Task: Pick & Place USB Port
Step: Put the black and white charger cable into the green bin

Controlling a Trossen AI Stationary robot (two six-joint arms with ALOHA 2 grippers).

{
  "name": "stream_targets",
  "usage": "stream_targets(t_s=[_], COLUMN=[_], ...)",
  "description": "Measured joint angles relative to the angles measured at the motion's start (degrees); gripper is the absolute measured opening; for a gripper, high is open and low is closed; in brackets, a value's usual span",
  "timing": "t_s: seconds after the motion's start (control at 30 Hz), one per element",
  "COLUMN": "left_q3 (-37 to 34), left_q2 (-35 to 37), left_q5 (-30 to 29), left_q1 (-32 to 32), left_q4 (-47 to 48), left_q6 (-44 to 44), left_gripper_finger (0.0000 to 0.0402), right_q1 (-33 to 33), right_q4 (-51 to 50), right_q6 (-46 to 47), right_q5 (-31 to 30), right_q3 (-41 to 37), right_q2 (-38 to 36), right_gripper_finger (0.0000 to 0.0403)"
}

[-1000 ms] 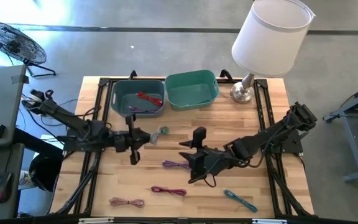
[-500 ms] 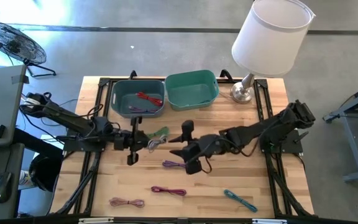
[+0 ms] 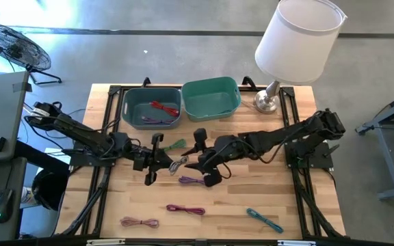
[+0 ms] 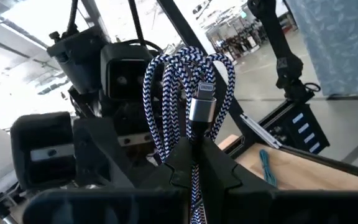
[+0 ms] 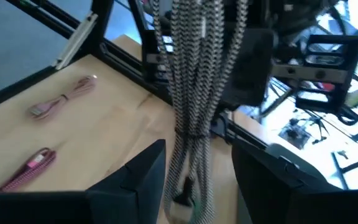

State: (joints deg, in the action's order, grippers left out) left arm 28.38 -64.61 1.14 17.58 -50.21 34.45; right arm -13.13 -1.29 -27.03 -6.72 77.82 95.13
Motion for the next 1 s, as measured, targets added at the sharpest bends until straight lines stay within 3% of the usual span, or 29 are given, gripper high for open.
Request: stream_targets(t_s=[0.33, 0.47, 0.57, 0.63, 0.83, 1.0], left_q3=[0.0, 0.0, 0.0, 0.0, 0.0, 0.1], left_q2=[-0.6, -0.8, -0.8, -0.8, 1.0, 9.0], left_q5=[2.6, 3.2, 2.0, 1.0, -3.4, -5.9], left_q1=[-2.5, -3.0, -3.0, -3.0, -3.0, -3.0], left_q4=[-0.7, -0.6, 0.1, 1.1, 2.4, 11.3], left_q6=[-1.8, -2.0, -1.1, 0.3, 1.3, 2.6], left_gripper_finger=[0.0006, 0.0006, 0.001, 0.0019, 0.0057, 0.0084], right_q1=[0.0, -0.1, -0.1, -0.1, -0.2, -0.2], right_q4=[4.9, 5.3, 4.2, 3.1, -1.7, -8.8], right_q6=[-3.8, -3.4, -3.7, -4.4, -2.1, 0.1], right_q5=[0.8, -0.1, -2.5, -4.3, -14.3, -21.9], right_q3=[0.0, 0.0, 0.0, 0.0, 0.1, 0.0], right_q2=[4.0, 4.0, 4.0, 4.0, 3.7, 3.2], right_gripper_finger=[0.0175, 0.0136, 0.0053, 0.0021, 0.002, 0.0019])
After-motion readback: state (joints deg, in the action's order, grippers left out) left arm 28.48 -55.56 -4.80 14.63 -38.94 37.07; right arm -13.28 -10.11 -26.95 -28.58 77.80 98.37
